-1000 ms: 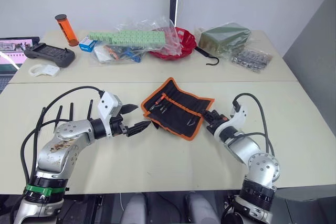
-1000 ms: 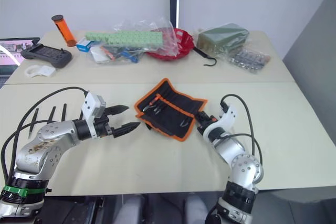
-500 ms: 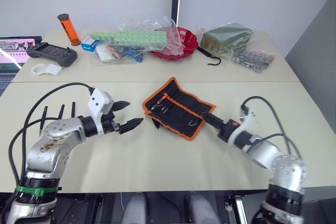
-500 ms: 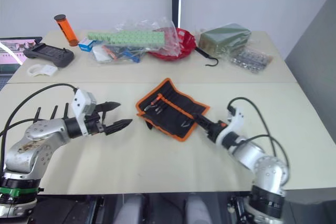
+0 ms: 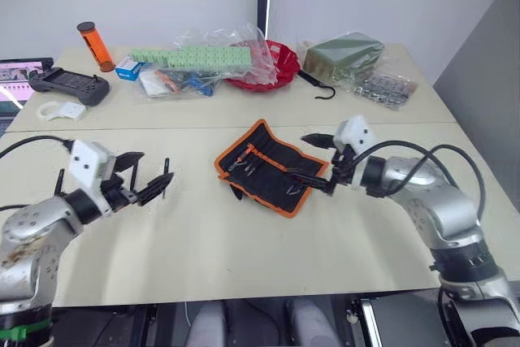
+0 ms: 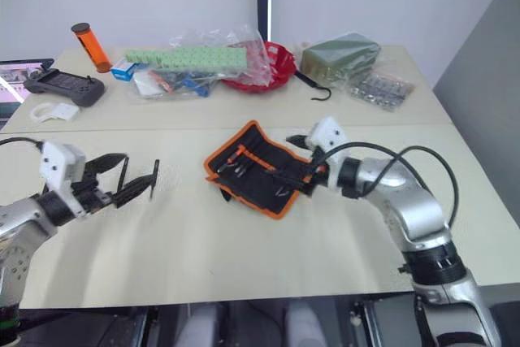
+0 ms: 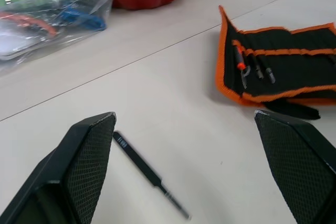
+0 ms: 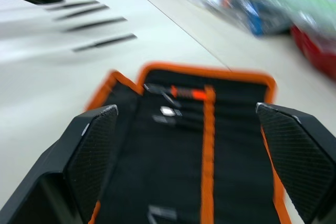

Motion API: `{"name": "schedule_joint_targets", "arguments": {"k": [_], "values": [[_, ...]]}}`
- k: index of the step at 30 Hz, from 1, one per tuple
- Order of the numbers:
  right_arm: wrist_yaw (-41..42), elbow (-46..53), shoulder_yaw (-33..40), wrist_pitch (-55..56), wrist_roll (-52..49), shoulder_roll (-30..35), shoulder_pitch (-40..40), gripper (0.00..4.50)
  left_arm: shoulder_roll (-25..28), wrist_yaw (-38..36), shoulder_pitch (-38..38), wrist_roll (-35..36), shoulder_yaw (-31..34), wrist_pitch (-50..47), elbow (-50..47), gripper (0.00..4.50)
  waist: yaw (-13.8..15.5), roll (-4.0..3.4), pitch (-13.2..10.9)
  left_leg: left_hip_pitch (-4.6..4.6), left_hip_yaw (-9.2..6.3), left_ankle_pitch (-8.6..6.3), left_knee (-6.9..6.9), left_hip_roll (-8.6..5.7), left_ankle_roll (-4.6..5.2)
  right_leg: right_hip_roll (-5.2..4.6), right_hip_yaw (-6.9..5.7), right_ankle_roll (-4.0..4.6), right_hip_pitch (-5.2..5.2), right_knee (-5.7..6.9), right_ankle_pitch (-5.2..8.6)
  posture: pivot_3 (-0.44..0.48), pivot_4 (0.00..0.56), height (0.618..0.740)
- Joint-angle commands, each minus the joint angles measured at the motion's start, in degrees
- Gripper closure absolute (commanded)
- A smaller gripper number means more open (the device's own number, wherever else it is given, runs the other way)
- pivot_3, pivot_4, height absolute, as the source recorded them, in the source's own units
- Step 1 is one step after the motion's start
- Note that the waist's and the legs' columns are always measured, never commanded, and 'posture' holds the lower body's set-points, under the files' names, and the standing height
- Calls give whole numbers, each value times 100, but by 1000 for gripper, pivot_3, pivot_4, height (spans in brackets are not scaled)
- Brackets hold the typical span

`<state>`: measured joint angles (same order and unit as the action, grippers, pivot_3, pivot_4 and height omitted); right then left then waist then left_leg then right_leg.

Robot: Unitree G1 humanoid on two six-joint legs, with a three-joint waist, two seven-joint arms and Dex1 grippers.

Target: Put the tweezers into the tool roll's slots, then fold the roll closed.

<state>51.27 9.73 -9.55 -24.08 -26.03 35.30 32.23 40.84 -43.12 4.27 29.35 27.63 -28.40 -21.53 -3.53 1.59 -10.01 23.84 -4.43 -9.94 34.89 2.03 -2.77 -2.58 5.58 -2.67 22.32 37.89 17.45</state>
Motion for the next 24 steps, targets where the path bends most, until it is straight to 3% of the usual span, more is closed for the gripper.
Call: {"name": "schedule_joint_targets", "arguments": {"k": [1,9,16,20,24], "values": [[935,-240,-259,8,-120,-69,632,17,-469,285,1132,23,1046,195,-787,0,-34,2,-1,-2,1,0,-1,-1,0,-2,1,2,-2,0,-1,0,150,740],[2261,-964,-584,197,-76,-515,1483,17,-1986,1057,2896,-67,2255,899,-1452,0,109,9,-5,-10,0,-2,6,8,0,1,-11,15,-5,2,-4,0,150,740],[2648,-1486,-557,422,11,-897,1838,17,-3116,1426,3839,64,2495,1503,-1592,0,101,25,-6,-8,9,-2,14,6,-1,-1,-6,14,-8,-10,-3,0,150,740],[2647,-1613,-416,272,-127,-1082,1903,17,-3430,1571,4069,154,2464,1738,-1490,0,97,25,-7,-8,7,-2,10,9,-1,4,-8,16,-4,-9,-2,0,150,740],[2525,-1656,-238,145,-168,-1159,1921,17,-3339,1837,3909,301,2435,1686,-1408,0,102,27,-7,-7,7,-2,13,7,-1,3,-8,15,-5,-10,-1,0,150,740]]}}
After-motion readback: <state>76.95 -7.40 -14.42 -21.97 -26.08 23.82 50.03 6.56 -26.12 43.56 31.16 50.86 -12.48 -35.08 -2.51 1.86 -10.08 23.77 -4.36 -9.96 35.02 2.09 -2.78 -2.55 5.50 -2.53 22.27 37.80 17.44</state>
